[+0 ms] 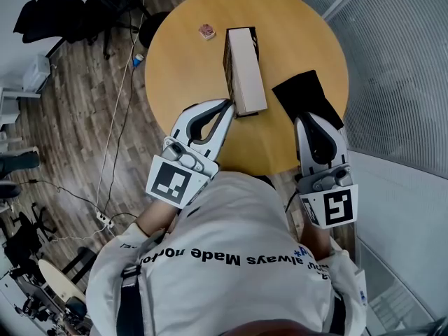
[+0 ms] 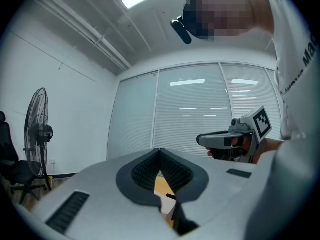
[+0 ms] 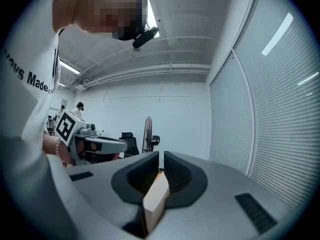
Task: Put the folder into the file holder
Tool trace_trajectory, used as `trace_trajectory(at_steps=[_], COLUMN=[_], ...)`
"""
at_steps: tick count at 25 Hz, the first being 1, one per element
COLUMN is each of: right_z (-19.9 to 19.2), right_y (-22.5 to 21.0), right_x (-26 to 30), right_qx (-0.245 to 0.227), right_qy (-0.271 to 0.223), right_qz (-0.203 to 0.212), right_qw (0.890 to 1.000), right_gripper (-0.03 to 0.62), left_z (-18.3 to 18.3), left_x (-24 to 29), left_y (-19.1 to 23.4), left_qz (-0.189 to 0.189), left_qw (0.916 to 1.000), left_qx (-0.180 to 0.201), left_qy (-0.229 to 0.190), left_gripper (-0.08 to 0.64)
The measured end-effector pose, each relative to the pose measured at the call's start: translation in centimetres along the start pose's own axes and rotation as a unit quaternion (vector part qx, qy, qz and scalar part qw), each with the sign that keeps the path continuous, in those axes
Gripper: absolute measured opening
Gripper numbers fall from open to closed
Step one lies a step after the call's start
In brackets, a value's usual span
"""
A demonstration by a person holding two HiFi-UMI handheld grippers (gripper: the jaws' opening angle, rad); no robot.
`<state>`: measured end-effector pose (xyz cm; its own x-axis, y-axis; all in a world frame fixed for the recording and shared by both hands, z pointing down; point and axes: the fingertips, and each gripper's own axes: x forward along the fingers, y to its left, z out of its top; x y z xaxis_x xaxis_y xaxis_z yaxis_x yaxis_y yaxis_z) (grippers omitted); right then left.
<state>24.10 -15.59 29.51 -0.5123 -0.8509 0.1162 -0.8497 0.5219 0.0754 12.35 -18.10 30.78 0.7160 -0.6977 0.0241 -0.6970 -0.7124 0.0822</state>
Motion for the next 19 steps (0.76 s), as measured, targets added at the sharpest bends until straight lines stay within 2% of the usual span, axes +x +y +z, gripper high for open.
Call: trace_trajectory(at_steps=[14, 19], right_z=[0.4, 0.9], right_y=[-0.1, 0.0], right_x=[0.5, 0.7], right_qx=[-0.004, -0.005], right_qy=[-0.002, -0.003], right_qz=[-0.01, -0.012], right_qw=[1.0, 1.0], right_gripper=[0.053, 0.052], left_z=[0.5, 1.6], left_x=[-0.2, -0.3], left_y=[0.6, 0.8], left_qz=[-0.006, -0.011], left_qw=[1.0, 0.9996], left_qx=[0.006, 0.007], left_qy=[-0.001, -0.025], left_gripper=[0.025, 0.025])
